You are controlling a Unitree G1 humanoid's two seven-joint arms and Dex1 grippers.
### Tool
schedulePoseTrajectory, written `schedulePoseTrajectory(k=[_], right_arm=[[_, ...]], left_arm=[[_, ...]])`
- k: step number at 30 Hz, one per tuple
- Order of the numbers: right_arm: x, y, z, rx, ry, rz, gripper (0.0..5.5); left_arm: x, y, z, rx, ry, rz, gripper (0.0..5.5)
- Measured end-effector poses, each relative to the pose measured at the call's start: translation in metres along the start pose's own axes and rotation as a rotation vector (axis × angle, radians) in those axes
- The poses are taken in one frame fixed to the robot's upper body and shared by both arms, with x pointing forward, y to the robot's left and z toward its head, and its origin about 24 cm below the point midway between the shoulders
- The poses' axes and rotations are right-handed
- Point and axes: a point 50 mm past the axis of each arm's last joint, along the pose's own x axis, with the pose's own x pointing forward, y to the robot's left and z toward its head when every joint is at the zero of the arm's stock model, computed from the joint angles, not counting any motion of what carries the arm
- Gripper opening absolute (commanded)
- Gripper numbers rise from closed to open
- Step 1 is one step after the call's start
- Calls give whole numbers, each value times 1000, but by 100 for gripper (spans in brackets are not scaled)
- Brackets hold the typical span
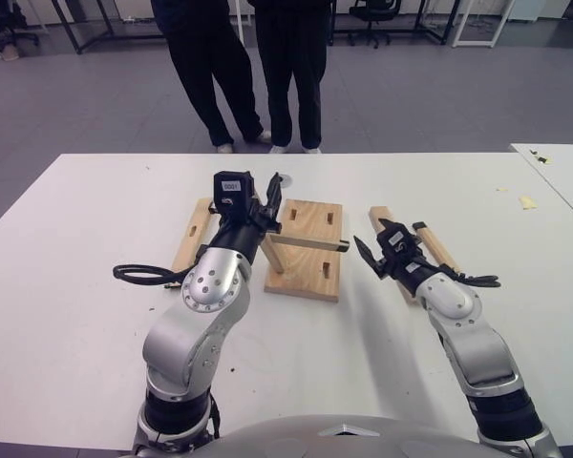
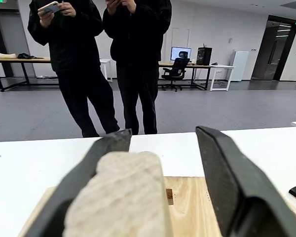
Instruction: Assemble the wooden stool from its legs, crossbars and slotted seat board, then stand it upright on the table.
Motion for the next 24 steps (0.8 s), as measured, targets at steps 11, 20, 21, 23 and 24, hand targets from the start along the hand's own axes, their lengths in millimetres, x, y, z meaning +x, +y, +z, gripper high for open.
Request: schedulePoseTrajectory(k=[11,20,21,23,24], right_arm=[[-5,-21,-20,62,65,-164,310],[-3,-29,-34,107,102,-174,310],[-2,-28,-38,115,116,-163,310],[-1,-28,-40,118,124,-159,310],[-1,-27,-41,119,127,-156,310]], left_arm=[[-9,48,89,129,-530,30,394],[-17,84,-75,125,243,76,394],[-19,82,-92,113,319,61,394],[-21,80,-110,115,414,43,394],[-22,80,-116,120,444,38,394]])
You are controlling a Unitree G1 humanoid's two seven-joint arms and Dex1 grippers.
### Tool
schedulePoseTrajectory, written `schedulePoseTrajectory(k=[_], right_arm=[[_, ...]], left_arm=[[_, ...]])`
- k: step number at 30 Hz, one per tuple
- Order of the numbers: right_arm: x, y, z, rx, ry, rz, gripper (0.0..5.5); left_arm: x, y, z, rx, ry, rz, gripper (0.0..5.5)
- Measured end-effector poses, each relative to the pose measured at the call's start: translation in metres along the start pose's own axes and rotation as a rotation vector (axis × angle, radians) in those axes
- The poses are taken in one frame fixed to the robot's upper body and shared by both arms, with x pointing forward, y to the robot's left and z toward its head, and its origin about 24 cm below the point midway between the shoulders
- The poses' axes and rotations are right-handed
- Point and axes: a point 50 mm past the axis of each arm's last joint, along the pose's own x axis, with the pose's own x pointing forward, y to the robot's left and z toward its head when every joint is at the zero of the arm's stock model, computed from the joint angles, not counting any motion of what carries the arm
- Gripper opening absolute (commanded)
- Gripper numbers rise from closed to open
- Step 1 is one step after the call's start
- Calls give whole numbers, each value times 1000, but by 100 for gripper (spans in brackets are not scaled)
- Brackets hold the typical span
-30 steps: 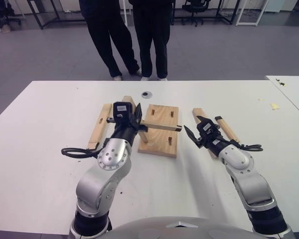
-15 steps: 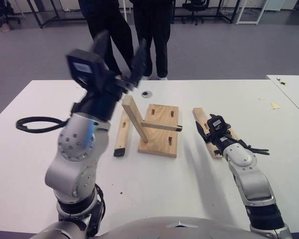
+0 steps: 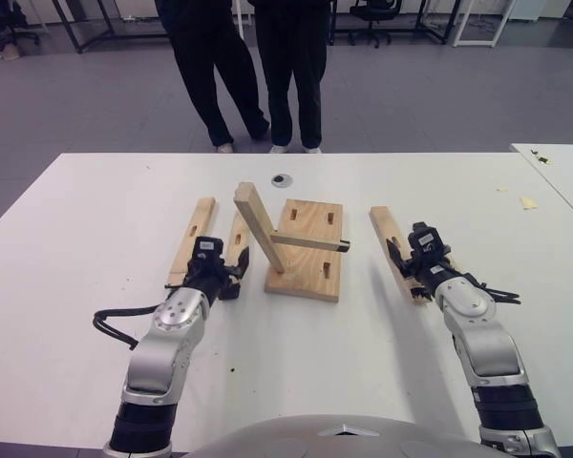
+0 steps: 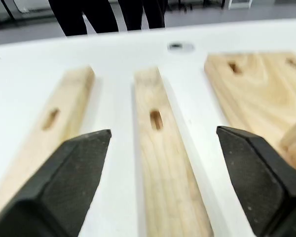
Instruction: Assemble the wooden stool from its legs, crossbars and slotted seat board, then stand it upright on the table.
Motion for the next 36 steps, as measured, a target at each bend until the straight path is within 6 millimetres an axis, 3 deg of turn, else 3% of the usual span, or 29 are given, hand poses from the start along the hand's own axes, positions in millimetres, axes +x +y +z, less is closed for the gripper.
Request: schedulePoseTrajectory(k=[3,13,17,20,22,26,30,33,36], right_arm=[[2,3,-4,0,16,14,310],[3,11,-4,2,18,30,310],[3,12,-3,16,18,26,310],[7,-4,8,140,-21,29,310],[18,-19,33,268,-108,81,310],[41,-46,111,495,-347,274,310],[49,-38,184,723,-531,595,310],[41,-35,235,827,-670,789,310],[32,-40,252,907,-732,862,310]], left_arm=[[3,0,-15,22,88,5,394],[0,3,-20,19,172,-2,209],[0,12,-20,19,171,5,208],[2,25,-16,0,114,39,208],[9,27,12,1,-34,3,208],[17,19,101,151,-416,-109,208],[17,-1,164,302,-641,-269,208],[15,-17,191,392,-741,-373,208],[18,-24,188,407,-720,-421,208]])
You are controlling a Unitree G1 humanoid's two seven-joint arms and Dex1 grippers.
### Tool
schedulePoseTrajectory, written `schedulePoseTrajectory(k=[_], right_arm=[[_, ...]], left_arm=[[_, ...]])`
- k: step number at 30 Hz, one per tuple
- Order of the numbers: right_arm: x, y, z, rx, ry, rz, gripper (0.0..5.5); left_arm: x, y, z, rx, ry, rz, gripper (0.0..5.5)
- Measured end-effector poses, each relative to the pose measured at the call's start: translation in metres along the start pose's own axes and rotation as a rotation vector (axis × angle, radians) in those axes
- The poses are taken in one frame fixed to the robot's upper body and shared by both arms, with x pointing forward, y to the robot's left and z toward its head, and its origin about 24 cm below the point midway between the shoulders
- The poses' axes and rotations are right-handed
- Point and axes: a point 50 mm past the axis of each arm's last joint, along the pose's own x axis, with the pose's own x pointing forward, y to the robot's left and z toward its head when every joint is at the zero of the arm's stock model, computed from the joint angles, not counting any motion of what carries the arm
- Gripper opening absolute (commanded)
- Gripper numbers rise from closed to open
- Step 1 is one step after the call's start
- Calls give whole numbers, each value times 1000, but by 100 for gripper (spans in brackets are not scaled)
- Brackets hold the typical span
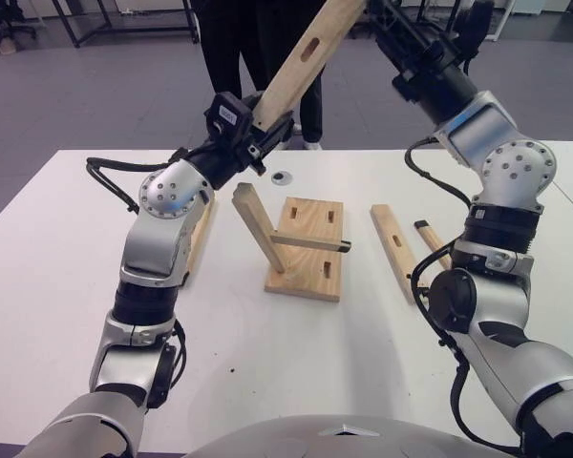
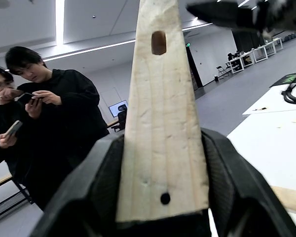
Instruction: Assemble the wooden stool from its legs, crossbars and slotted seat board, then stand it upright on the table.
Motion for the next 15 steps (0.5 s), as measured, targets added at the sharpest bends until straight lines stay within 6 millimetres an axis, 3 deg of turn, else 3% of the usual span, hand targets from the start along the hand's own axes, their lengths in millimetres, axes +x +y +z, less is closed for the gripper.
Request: schedulePoseTrajectory(k=[5,15], right_arm=[[0,5,9,51,-13,-3,310],[-18,2,16,41,-35,-72,310]], left_arm=[[1,-10,-1,3,-21,-52,208],[1,-4,-1,-11,-62,25,208]])
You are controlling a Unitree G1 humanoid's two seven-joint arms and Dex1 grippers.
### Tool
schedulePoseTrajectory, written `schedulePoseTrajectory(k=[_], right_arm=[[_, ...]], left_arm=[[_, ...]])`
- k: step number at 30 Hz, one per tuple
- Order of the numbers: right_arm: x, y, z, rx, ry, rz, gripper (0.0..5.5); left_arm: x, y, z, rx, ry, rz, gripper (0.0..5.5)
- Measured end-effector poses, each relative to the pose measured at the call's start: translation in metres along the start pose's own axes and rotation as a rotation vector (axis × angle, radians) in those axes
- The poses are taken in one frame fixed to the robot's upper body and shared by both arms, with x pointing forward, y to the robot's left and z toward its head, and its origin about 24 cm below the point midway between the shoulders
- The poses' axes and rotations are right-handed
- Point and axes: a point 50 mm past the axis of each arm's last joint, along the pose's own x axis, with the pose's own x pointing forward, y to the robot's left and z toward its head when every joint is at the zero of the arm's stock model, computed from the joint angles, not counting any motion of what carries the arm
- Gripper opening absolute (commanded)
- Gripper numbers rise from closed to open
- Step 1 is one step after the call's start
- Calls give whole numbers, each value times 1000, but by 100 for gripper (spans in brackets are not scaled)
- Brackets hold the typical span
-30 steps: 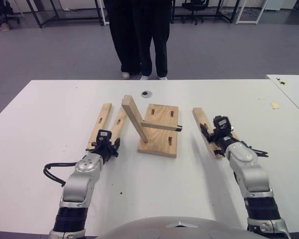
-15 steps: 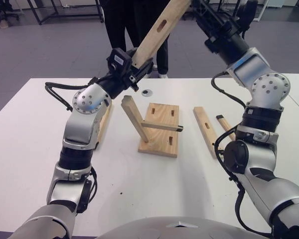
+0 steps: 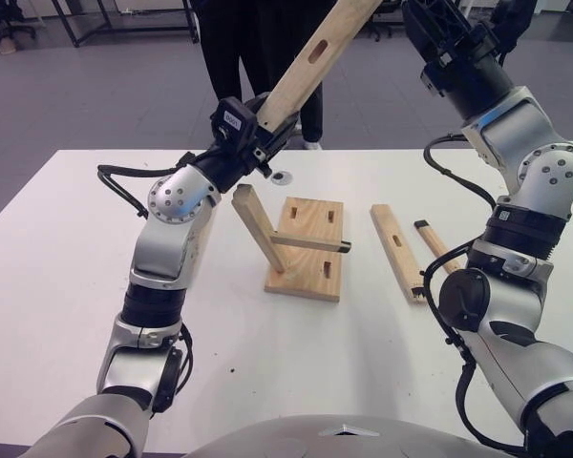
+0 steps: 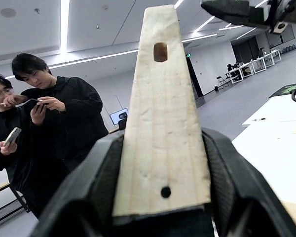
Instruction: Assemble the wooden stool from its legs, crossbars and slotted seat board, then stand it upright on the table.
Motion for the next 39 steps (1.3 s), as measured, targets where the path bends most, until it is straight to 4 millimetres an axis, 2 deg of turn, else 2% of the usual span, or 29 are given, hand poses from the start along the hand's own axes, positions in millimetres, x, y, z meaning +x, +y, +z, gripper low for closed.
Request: schedulePoseTrajectory(k=[6,9,14,16,19,28,31,32,35,37,39], right_arm=[[4,-14,-13,53,55,-60,310],[4,-15,-13,64,55,-67,310],[6,-17,-10,101,36,-60,394],[5,-16,-7,113,22,-44,367],[9,-11,-1,111,25,-20,297],[9,-5,-5,134,74,14,103],[10,-4,-4,122,65,10,102],[10,-3,-3,109,48,3,102],[4,-3,8,34,-79,-57,102],[-21,-14,16,-11,-195,-180,102],[-48,-26,9,-45,-247,-323,102]], left_arm=[[3,-7,2,0,-28,-16,208],[4,-9,4,5,-43,-26,208],[5,-13,6,32,-53,-44,208],[5,-15,6,40,-62,-59,208],[4,-17,7,57,-74,-83,208],[1,-14,2,108,-77,-123,208],[3,-13,2,114,-67,-118,208],[5,-12,3,111,-66,-118,244],[9,-1,3,68,-54,-68,282],[5,19,0,37,-29,39,322],[4,34,3,20,-30,107,357]])
